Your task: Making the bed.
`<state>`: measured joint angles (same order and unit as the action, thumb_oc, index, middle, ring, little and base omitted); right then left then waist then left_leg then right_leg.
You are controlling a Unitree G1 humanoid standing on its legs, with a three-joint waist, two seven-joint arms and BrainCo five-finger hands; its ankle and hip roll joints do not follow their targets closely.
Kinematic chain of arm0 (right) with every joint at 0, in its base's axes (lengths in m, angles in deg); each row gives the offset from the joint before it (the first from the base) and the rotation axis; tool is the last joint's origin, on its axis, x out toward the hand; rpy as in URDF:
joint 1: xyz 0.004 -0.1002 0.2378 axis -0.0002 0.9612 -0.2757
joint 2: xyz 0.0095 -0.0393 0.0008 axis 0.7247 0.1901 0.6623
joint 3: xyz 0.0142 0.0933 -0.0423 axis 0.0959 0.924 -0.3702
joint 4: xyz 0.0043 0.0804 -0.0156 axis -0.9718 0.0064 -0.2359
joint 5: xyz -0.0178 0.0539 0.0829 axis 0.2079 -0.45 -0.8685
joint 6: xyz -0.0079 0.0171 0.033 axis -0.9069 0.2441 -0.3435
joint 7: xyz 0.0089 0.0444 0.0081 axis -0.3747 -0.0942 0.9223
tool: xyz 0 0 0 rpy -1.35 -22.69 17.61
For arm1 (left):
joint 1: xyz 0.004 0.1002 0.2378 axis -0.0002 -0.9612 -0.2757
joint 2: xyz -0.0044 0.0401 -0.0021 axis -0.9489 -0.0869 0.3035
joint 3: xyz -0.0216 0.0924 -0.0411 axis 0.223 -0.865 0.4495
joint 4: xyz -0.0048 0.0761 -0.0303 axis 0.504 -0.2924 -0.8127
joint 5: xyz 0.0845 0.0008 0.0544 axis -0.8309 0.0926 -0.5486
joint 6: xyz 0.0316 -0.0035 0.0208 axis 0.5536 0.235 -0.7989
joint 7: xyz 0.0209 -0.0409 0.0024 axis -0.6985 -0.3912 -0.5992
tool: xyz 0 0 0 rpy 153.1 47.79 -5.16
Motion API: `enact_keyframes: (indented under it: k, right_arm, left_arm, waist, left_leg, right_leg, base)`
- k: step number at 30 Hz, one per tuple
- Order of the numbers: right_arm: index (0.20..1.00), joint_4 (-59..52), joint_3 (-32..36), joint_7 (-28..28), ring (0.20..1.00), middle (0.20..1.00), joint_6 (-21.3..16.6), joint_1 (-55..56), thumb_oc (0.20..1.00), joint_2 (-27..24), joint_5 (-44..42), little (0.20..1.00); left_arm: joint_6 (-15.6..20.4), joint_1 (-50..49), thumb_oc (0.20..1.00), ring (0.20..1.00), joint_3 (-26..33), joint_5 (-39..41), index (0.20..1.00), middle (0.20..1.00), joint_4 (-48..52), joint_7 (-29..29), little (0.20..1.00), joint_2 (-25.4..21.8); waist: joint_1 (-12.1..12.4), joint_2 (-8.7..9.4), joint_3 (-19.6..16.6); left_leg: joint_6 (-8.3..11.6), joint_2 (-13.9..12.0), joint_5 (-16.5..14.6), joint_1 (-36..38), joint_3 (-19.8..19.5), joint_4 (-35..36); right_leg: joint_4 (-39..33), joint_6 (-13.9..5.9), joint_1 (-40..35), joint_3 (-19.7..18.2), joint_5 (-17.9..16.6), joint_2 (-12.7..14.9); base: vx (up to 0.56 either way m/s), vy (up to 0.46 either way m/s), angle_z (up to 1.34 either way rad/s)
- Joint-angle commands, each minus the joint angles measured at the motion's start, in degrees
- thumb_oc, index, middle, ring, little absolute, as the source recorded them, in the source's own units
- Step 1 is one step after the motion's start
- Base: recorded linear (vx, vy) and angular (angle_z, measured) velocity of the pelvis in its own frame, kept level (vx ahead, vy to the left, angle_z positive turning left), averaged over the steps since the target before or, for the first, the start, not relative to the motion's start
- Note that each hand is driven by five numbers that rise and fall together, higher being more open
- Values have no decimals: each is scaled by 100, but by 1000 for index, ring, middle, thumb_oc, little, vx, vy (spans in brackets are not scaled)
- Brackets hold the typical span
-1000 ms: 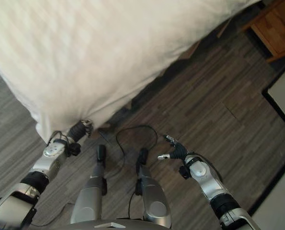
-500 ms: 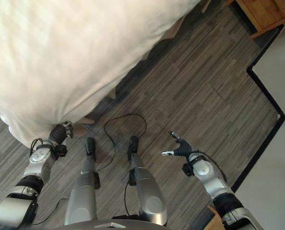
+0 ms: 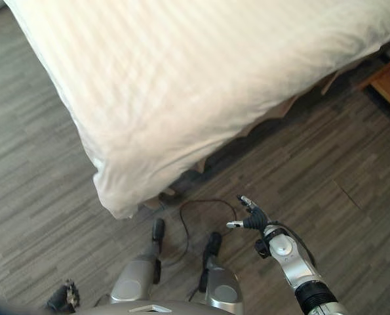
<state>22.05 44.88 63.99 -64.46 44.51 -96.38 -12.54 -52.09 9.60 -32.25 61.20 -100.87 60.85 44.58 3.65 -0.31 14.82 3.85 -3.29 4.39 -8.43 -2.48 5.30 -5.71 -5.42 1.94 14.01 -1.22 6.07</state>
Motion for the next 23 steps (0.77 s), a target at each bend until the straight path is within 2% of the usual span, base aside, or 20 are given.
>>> enact_keyframes:
  k: [1,4,5,6,8,9,10,11,13,14,16,18,23]
  right_arm:
    - [1000,-135,-9,71,1000,1000,-69,153,1000,57,308,1000]
    - [1000,-76,49,138,1000,1000,-93,197,1000,114,152,1000]
    - [1000,-73,48,138,1000,1000,-96,199,1000,113,150,1000]
    - [1000,-22,71,157,1000,1000,-109,194,1000,176,-106,1000]
    - [1000,-175,249,205,1000,1000,-136,321,1000,344,-729,1000]
    - [1000,-366,432,249,1000,1000,-170,491,1000,550,-1288,1000]
    - [1000,-451,484,256,1000,1000,-173,578,1000,629,-1474,1000]
    - [1000,-452,484,257,1000,1000,-172,579,1000,629,-1474,1000]
    - [1000,-668,585,161,1000,1000,-251,703,1000,901,-2081,1000]
    - [1000,-715,599,90,1000,1000,-287,721,1000,1028,-2306,1000]
    - [1000,-803,563,40,1000,1000,-326,737,1000,1113,-2477,1000]
    - [1000,-933,389,-115,1000,1000,-359,807,1000,1274,-2750,1000]
    - [1000,-1009,138,-261,1000,1000,-385,797,1000,1274,-2836,1000]
  left_arm:
    - [73,219,200,200,30,647,200,200,-107,-192,200,-145]
    - [288,77,200,200,-72,550,200,200,298,-8,200,-110]
    - [286,69,567,567,-74,547,567,567,308,-1,567,-106]
    - [382,24,1000,1000,-225,451,1000,1000,637,102,1000,-85]
    - [481,-75,1000,1000,-535,285,1000,1000,1387,193,1000,-31]
    - [559,-225,1000,1000,-793,272,1000,1000,2323,255,1000,78]
    - [580,-312,1000,1000,-916,290,1000,1000,2885,280,1000,128]
    - [579,-313,1000,1000,-917,289,1000,1000,2887,280,1000,128]
    - [660,-363,1000,1000,-1192,453,1000,1000,4073,367,1000,284]
    - [710,-311,1000,1000,-1271,536,1000,1000,4342,420,1000,347]
    - [755,-263,1000,1000,-1338,636,1000,1000,4570,497,1000,414]
    - [852,-99,1000,1000,-1548,633,1000,1000,4668,878,1000,533]
    - [880,154,1000,1000,-1915,660,1000,1000,4548,1176,1000,636]
  waist:
    - [68,292,-407]
    - [72,194,-756]
    - [74,192,-752]
    - [51,167,-825]
    - [-33,126,-956]
    - [-109,106,-1068]
    - [-142,91,-1108]
    - [-141,90,-1107]
    - [-268,57,-1188]
    - [-335,42,-1217]
    - [-388,35,-1229]
    - [-467,35,-1261]
    - [-586,38,-1278]
  left_leg:
    - [-112,160,68,6,-62,-182]
    - [-95,117,11,280,-85,-290]
    - [-94,115,8,289,-84,-290]
    - [-90,106,-1,356,-67,-305]
    - [-97,79,-10,475,-24,-306]
    - [-100,66,-19,574,32,-290]
    - [-103,59,-26,622,53,-284]
    - [-103,59,-26,624,54,-284]
    - [-118,51,-63,755,156,-271]
    - [-124,45,-88,796,223,-272]
    - [-129,40,-117,849,308,-268]
    - [-151,3,-196,1026,538,-259]
    - [-161,-8,-248,1201,667,-208]
  right_leg:
    - [708,-110,14,-152,288,143]
    - [557,-61,-364,-177,315,97]
    - [552,-60,-376,-178,314,95]
    - [518,-48,-447,-200,311,79]
    - [482,-21,-541,-219,320,56]
    - [461,-9,-615,-252,331,38]
    - [462,-6,-643,-267,335,38]
    - [462,-6,-644,-268,335,38]
    - [487,-12,-684,-342,339,37]
    - [473,-22,-685,-397,316,46]
    - [475,-34,-669,-471,302,39]
    - [531,-56,-646,-645,301,21]
    - [554,-70,-697,-775,300,21]
  base:
    - [28,-56,16]
    - [15,-85,21]
    - [0,0,0]
    - [0,0,0]
    - [0,0,0]
    - [-3,-26,-4]
    - [0,-19,-6]
    - [-4,-5,-6]
    - [-4,-5,-13]
    - [-3,-3,-30]
    - [3,12,-32]
    - [35,11,-47]
    - [37,-2,-37]
